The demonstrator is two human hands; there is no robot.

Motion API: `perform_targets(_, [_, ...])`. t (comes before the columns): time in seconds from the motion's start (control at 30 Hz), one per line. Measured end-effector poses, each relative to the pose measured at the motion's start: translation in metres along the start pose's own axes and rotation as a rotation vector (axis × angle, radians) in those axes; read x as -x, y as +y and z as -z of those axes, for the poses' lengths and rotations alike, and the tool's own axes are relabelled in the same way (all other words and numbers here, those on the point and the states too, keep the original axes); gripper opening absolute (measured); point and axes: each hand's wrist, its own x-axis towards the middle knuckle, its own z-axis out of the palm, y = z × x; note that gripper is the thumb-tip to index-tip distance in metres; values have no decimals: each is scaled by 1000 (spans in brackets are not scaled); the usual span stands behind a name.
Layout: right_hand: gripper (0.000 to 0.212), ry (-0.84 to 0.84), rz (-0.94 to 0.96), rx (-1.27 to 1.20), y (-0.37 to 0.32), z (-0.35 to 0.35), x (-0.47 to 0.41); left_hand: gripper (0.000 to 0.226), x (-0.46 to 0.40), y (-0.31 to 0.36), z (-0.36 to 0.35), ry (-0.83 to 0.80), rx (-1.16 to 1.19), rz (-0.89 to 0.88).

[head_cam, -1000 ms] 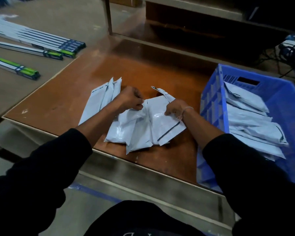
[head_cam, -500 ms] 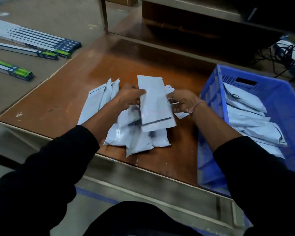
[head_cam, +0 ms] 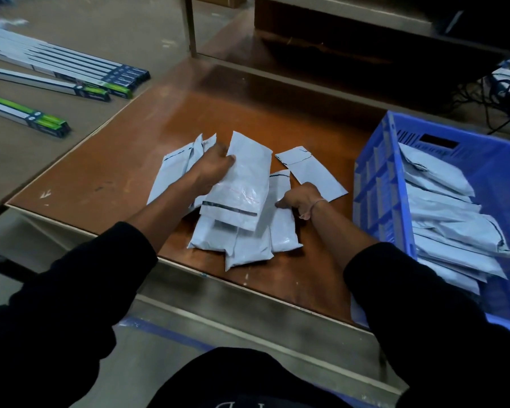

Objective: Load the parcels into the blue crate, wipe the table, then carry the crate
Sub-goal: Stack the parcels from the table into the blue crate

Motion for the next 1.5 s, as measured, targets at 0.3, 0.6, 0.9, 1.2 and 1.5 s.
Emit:
perform_targets(0.3, [19, 517, 214, 25, -33, 93, 12, 38, -2, 11, -15, -65, 236, 107])
perform_targets(0.6, [14, 157, 239, -325, -30, 89, 26, 51, 5, 37, -45, -243, 582, 100])
perform_targets(0.9, [20, 143, 261, -444, -7, 117, 43, 90, 5, 54, -62, -365, 273, -100])
perform_targets(1.2, [119, 512, 613, -23, 19, 186, 46, 88, 13, 107, -73, -497, -328, -565])
perform_targets(1.5, [67, 255, 656, -349, 72, 266, 63, 69, 17, 185, -119, -497, -565, -689])
